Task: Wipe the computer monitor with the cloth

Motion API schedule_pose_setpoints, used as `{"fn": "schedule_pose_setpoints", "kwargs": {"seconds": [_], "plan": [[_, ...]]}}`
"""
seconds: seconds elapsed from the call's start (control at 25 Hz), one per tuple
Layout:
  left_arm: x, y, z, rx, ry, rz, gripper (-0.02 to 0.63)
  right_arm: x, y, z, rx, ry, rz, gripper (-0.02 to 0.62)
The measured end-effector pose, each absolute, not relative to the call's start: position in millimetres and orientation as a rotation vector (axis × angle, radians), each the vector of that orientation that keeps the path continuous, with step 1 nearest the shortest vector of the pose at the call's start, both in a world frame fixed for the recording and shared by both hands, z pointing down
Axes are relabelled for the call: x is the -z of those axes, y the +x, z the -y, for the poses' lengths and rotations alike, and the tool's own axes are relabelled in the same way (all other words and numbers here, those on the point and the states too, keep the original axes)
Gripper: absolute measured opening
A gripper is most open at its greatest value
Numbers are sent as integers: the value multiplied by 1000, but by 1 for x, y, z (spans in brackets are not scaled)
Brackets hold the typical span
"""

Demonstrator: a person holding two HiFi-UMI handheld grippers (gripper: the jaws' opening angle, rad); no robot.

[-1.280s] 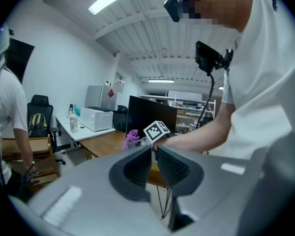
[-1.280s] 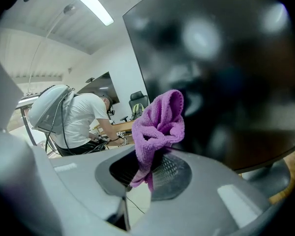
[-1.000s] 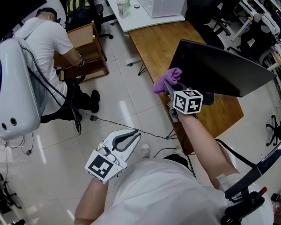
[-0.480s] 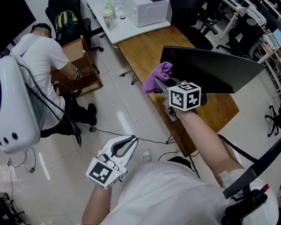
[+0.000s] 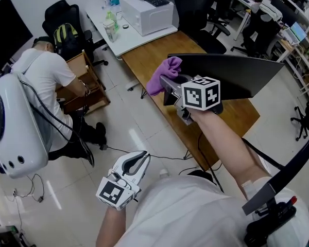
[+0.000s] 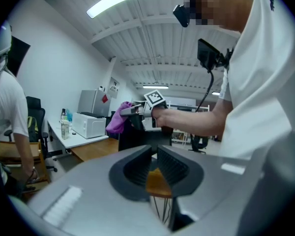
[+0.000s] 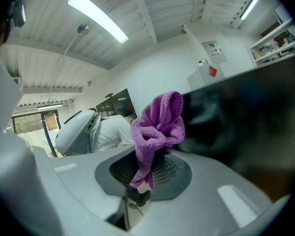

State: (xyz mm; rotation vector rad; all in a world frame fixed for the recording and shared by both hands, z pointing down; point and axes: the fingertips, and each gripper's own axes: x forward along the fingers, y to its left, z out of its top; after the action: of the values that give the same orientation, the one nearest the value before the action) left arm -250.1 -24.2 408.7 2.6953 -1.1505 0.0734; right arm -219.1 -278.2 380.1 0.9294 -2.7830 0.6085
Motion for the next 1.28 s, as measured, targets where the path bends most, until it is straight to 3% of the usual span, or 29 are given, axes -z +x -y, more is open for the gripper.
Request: {"fn": "schedule_pose_setpoints", "kwargs": {"seconds": [0.32, 0.6, 0.84, 1.28], "plan": [[-413, -253, 22, -61, 2694, 1165, 57, -337, -232, 283, -660, 828, 2894, 48], [-424, -241, 27, -63, 2694, 1101, 57, -304, -192, 267, -721, 807, 3043, 48], [-426, -208, 38, -95, 2749, 988, 57, -318, -118, 229, -609, 935, 3016, 48], [-410, -106, 42, -161, 2851, 866, 57, -366, 84, 127, -444, 1281, 2821, 48]]}}
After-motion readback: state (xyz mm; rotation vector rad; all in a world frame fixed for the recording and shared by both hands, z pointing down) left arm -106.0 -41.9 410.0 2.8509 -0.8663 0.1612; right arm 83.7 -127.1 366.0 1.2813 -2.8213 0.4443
